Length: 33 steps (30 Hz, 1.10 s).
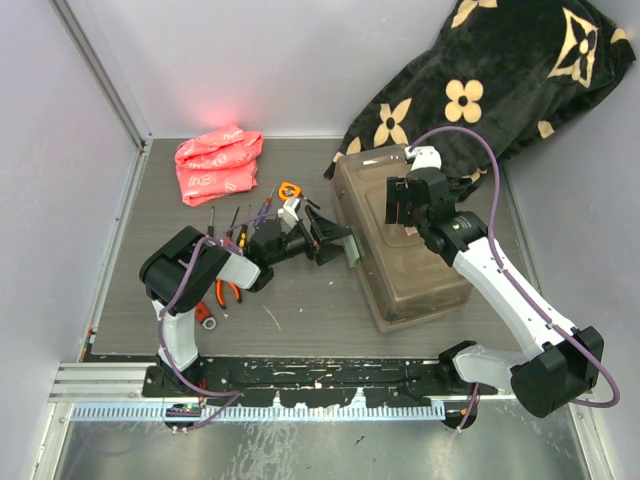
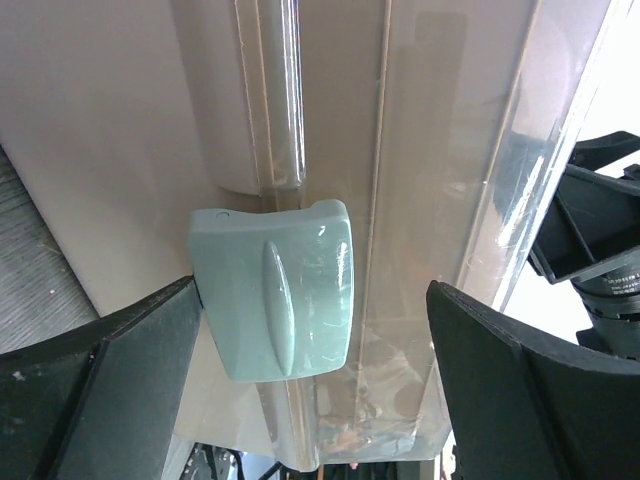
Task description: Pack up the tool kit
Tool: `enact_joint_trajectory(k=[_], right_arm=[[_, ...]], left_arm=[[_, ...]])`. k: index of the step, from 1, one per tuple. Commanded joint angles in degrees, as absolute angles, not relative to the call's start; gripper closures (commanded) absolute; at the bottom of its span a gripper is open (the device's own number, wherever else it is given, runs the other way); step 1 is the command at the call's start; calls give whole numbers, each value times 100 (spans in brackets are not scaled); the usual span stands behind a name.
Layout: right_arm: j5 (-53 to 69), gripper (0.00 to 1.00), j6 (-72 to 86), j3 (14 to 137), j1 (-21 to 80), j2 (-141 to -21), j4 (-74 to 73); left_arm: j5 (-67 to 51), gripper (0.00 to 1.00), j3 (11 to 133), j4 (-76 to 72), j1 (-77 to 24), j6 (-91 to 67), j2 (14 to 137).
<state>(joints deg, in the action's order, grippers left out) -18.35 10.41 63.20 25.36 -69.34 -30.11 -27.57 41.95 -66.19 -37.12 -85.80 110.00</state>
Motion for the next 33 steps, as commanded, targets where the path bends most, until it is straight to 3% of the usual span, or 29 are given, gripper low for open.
enact_joint_trajectory(k=[1, 15, 27, 33], right_arm=[[-896, 30, 1494, 5791, 2593, -7321, -4649], [-888, 30, 1522, 5779, 2594, -7307, -4651], [-967, 30, 1478, 5936, 2594, -7115, -4693], [-1607, 25, 1526, 6893, 2572, -6699, -4789]], left_arm=[[-2772, 7, 4308, -7722, -3752, -8922, 10626], [-2881, 9, 4320, -8139, -3704, -9275, 10560], [-3538, 6, 3229, -6912, -2107, -8236, 9890], [-3537, 5, 3530, -5631, -2065, -7345, 8880]])
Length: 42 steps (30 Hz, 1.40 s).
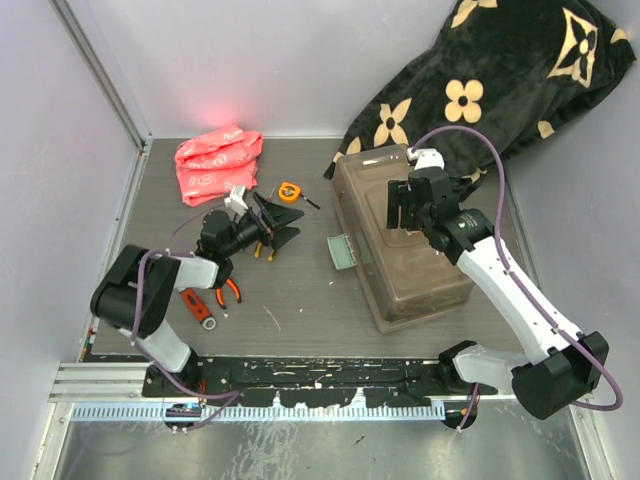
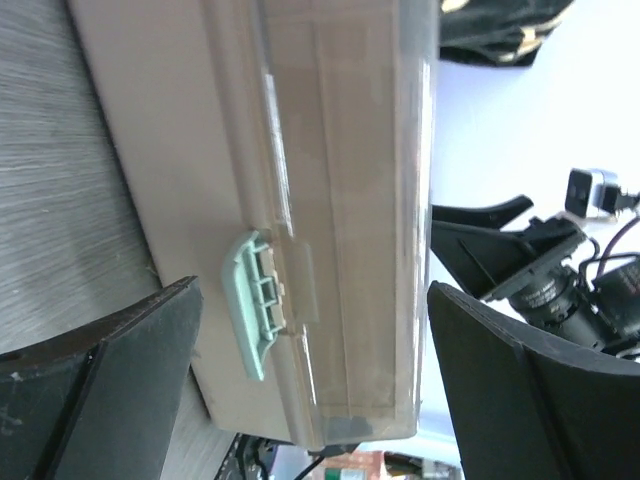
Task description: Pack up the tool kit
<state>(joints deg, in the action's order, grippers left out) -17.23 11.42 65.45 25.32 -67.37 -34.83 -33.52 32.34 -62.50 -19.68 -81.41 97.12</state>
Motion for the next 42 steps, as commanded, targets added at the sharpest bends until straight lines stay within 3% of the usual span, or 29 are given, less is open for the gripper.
enact_joint_trajectory(k=[1, 10, 19, 25, 32, 42], right_arm=[[-1735, 25, 1496, 7105, 2542, -6662, -4802], [-1539, 19, 1011, 8398, 1216, -7071, -4887], [-1655, 4, 471, 7892, 209, -6794, -4888], [-1714, 1, 404, 7516, -276, -6924, -4810], [-819, 1, 590, 6890, -622, -7265, -4773], [723, 16, 978, 5660, -233, -6983, -4272]], left_arm=[[-3503, 4, 3624, -5352, -2106, -7195, 8721], [-2997, 3, 4720, -3848, -2766, -6249, 8581], [-2830, 2, 5280, -3897, -3225, -6137, 9289], [-2747, 2, 5507, -3893, -3339, -6035, 9556], [-2733, 2, 6055, -3862, -3339, -6022, 9981], [-2759, 2, 6409, -3812, -3340, -5873, 10236]])
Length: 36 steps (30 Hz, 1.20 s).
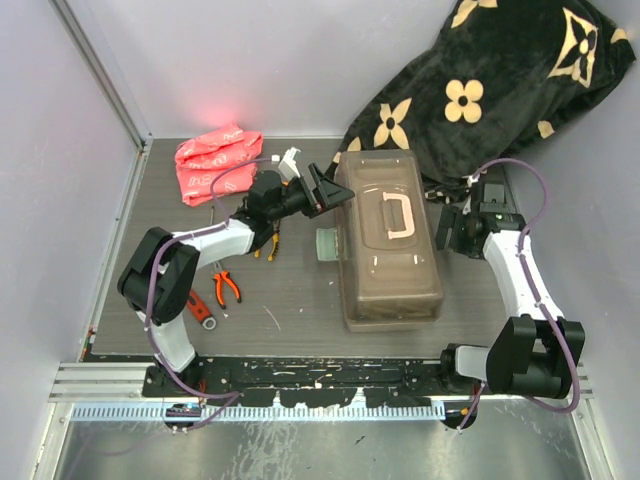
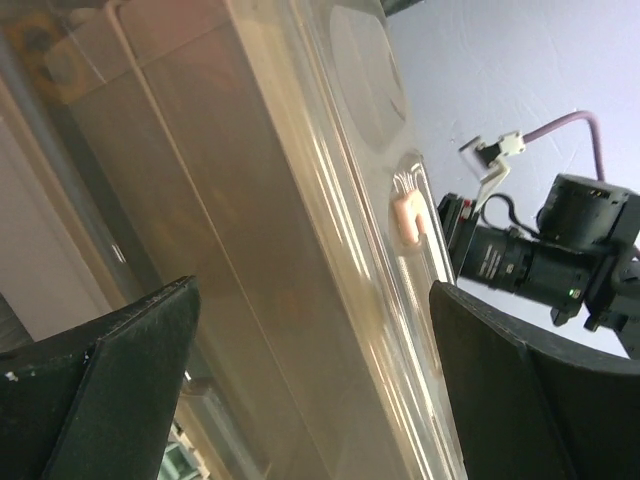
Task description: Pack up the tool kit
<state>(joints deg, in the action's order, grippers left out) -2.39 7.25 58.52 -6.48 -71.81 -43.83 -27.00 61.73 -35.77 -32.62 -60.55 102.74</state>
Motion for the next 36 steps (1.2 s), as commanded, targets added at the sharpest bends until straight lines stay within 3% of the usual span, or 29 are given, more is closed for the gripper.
enact_joint_trajectory(k=[1, 17, 19, 26, 36], right_arm=[[684, 16, 1023, 5661, -88, -7010, -4265], [75, 15, 1465, 5196, -222, -7011, -3718], [75, 18, 1529, 5040, -398, -6911, -3590], [600, 44, 1566, 4722, -779, -7135, -3308], [2005, 47, 1828, 4184, -879, -7435, -2554]], left_arm=[[-2756, 2, 6383, -3807, -3340, -5849, 10225], [-2875, 2, 5707, -3454, -3307, -5728, 9161], [-2866, 2, 5648, -3401, -3305, -5689, 9042], [-2813, 2, 5598, -3198, -3305, -5513, 8905], [-2786, 2, 5639, -2904, -3304, -5232, 8870]])
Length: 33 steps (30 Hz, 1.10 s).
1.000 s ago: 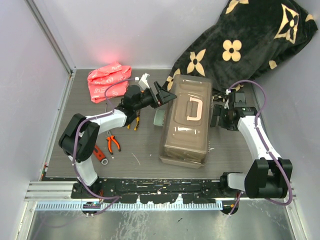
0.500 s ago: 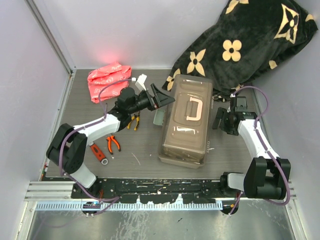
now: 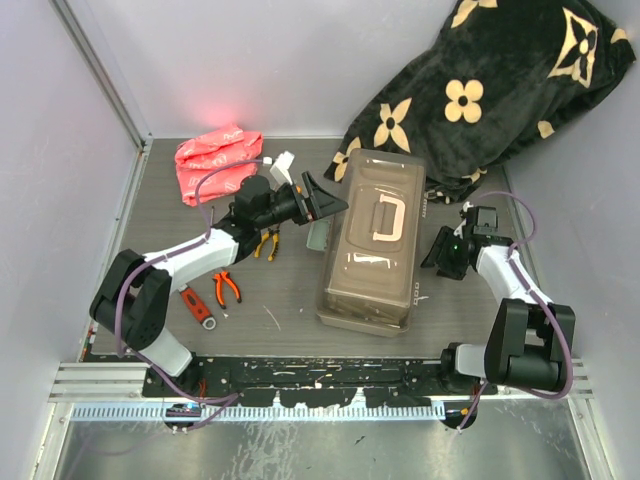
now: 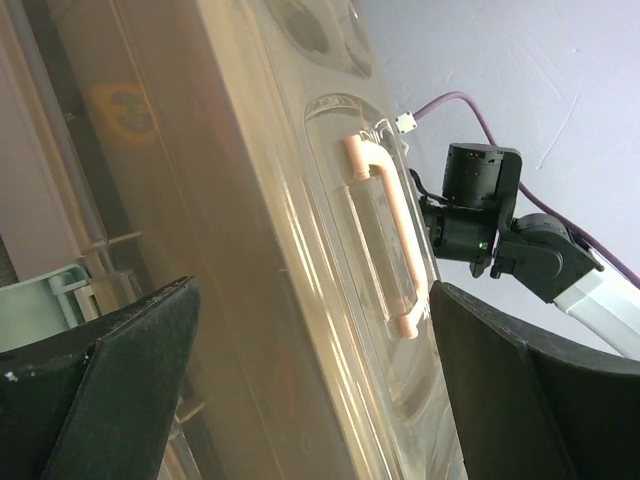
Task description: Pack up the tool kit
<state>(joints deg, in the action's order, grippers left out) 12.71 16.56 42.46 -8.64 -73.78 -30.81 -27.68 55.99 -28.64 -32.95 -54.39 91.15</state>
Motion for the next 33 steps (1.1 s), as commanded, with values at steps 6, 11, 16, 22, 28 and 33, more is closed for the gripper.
enact_joint_trajectory(k=[6, 11, 16, 22, 28, 33], right_arm=[[2162, 47, 1843, 4099, -883, -7439, -2458], [2140, 47, 1778, 4027, -881, -7465, -2446], [2101, 47, 1751, 4023, -880, -7440, -2455], [2028, 47, 1628, 4067, -882, -7463, -2548], [2039, 46, 1626, 4104, -879, -7480, -2557], [2031, 46, 1619, 4113, -883, -7437, -2592]], left_arm=[[-2838, 2, 5730, -2925, -3310, -5349, 9017], [-2902, 1, 5710, -2906, -3313, -5354, 9181], [-2803, 0, 5724, -2772, -3286, -5210, 9270], [-2553, 7, 5614, -2994, -2947, -5467, 8911], [-2492, 1, 5618, -2836, -2631, -5512, 8768], [-2189, 1, 5612, -2341, -2593, -5396, 9099]])
